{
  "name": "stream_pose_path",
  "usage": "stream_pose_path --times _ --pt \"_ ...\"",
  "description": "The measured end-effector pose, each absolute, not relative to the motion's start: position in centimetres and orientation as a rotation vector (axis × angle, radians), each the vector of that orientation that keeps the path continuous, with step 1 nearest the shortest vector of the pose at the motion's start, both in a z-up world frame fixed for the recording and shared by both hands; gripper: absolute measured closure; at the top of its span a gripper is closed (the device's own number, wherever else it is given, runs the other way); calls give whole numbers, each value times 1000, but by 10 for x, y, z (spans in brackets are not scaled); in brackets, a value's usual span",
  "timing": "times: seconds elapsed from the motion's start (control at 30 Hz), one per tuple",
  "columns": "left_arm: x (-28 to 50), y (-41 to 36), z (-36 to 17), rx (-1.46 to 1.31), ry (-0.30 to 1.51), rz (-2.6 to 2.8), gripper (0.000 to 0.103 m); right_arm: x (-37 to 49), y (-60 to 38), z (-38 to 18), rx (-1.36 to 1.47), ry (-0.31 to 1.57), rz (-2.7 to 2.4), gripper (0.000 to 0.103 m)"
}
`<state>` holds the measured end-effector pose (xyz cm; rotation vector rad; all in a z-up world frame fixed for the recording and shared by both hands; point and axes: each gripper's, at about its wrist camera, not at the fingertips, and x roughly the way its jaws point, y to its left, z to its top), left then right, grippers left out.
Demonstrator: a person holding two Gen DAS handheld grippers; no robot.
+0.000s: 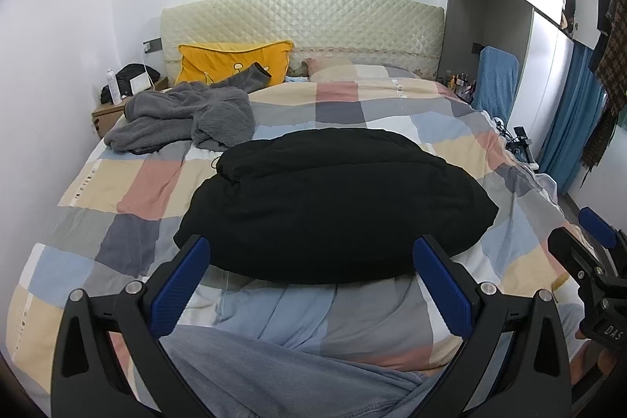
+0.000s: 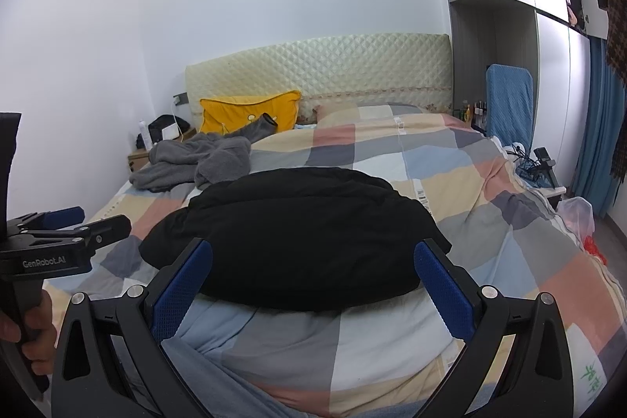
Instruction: Fold large clothes
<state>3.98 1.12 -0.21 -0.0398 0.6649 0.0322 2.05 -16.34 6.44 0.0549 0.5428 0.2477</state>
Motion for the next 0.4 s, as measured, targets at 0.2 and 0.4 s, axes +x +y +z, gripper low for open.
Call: stream_pose_path --times 0.2,0.4 --pt "42 11 -1 -45 665 30 0 22 -163 67 51 537 250 0" --pt "44 12 -2 -67 670 24 0 22 -163 67 48 530 251 0"
